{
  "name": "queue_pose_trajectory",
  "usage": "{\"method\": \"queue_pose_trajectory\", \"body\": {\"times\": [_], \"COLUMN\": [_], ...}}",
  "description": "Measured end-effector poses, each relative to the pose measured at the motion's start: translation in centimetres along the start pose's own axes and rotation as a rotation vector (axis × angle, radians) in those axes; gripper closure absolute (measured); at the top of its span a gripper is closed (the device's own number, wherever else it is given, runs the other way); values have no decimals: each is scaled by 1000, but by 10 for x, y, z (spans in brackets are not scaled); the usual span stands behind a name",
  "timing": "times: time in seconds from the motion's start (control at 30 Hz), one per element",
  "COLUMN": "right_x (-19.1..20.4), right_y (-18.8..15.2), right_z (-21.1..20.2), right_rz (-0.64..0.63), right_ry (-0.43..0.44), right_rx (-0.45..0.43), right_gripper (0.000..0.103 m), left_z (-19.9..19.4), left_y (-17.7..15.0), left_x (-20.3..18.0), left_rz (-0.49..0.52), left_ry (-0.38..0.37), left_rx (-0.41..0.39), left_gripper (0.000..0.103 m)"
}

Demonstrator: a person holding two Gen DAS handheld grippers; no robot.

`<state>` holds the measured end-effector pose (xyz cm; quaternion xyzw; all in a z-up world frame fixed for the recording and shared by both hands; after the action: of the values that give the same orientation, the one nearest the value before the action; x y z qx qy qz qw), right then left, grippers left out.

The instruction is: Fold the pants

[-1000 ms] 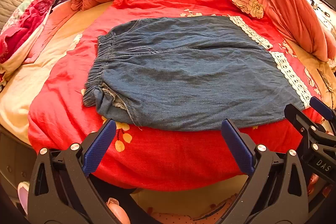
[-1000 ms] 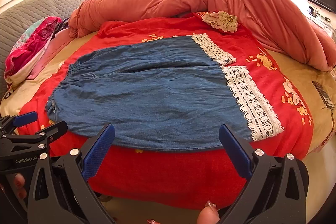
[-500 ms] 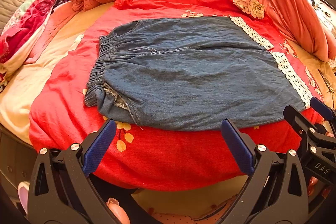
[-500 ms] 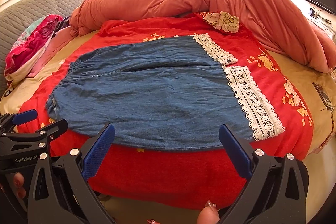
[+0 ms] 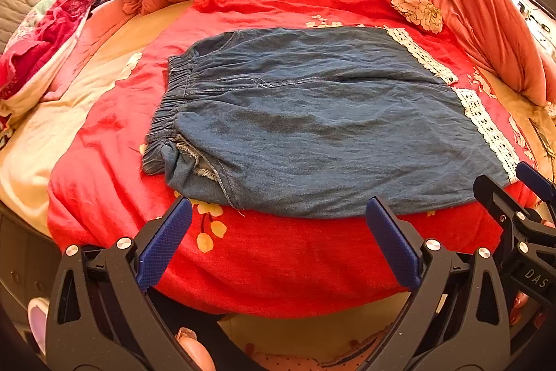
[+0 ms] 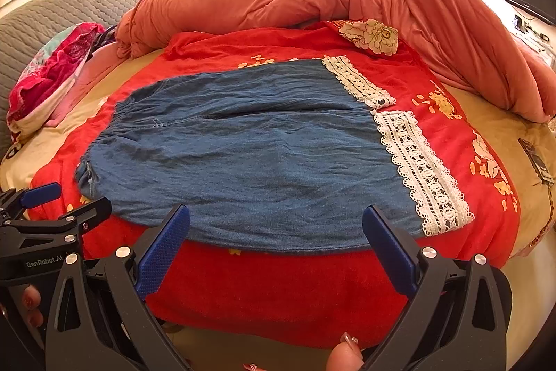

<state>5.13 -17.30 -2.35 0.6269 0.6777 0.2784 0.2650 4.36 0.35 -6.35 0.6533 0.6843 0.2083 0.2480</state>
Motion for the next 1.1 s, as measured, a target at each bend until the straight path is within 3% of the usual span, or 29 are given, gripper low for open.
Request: {"method": "queue_pose_trajectory", "body": {"times": [0.33,0.63,0.93,1.1], "right_x": [2,14,51,80], "right_y": [13,39,72,102], "right_z": [11,32,69,102], "right_rz": [-12,-52,-133,-203], "right_ry": [2,4,64,190], "right_rx": [6,7,33,71], "right_gripper": [4,4,4,4], "left_z": [9,24,56,78], "left_y": [8,37,86,118], "left_x": [9,31,86,140], "left_rz": [-17,-47,-132,-183], "left_ry": [-3,19,54,102], "left_rx": [1,-5,12,25], "left_gripper": [9,9,9,9]}}
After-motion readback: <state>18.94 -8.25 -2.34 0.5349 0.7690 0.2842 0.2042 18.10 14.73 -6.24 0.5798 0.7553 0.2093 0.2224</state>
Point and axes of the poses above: each gripper's, at about its wrist camera, not at the fingertips, and z roughly the way its jaws point, x to its left, y to its top, the point moved 7 cm from there along z, roughly the way its jaws point, and after that the axes turned 4 degrees about -y, right-handed, at the moved point
